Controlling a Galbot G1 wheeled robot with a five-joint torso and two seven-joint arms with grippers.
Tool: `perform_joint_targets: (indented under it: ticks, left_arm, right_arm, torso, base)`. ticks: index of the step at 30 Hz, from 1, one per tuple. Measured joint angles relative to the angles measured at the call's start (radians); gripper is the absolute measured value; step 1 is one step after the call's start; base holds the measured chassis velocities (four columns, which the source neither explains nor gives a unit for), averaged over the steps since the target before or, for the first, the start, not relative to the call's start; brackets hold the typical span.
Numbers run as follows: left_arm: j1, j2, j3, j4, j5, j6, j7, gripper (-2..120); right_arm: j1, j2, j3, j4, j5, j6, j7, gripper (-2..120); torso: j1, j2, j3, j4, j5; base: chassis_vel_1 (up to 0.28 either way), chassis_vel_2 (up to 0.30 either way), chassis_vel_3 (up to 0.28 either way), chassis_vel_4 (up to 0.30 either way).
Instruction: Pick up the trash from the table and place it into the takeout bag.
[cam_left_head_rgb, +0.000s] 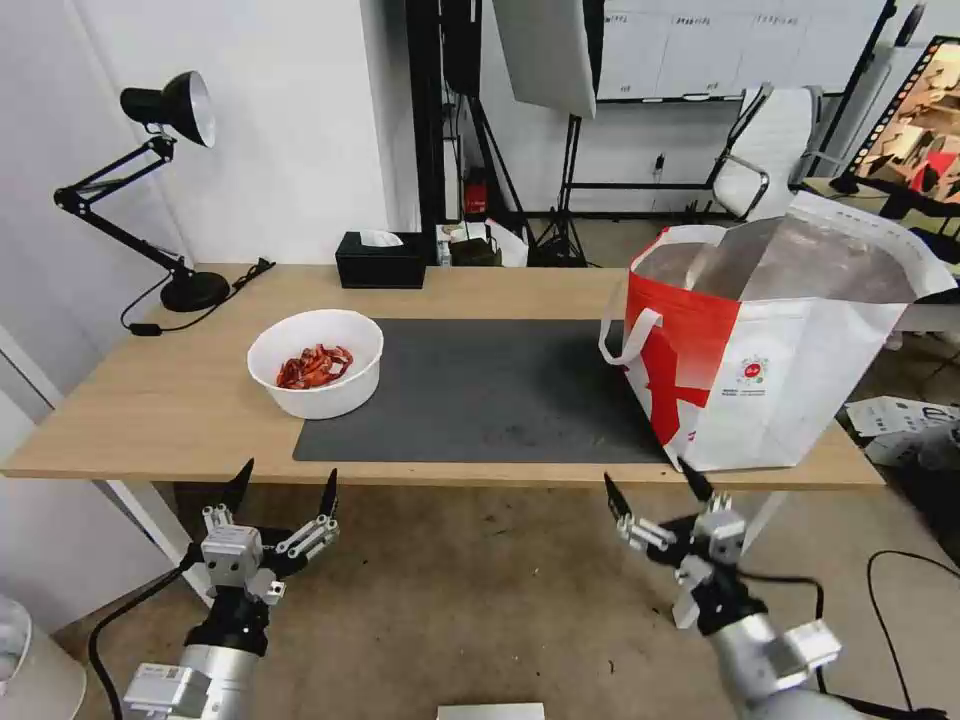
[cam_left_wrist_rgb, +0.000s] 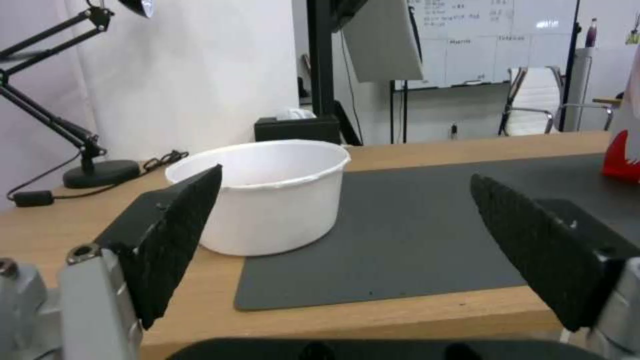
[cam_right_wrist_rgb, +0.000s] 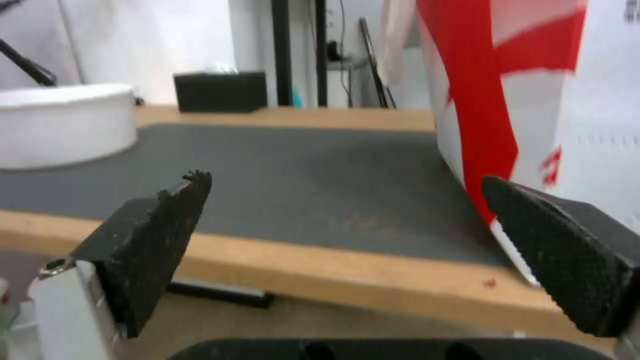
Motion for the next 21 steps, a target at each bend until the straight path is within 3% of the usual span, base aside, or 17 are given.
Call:
perform_joint_targets:
  ticks: [21]
  left_arm:
    - [-0.012,0.012,-0.002,0.017,-0.007,-0.002,0.004,100]
  right_arm:
    - [0.02,-0.012,-0.01,-0.008,0.019,-0.013,0.01,100]
  torso:
    - [0.0,0.0,0.0,0.0001,0.0001]
  base:
    - [0.0,0.0,0.0,0.0]
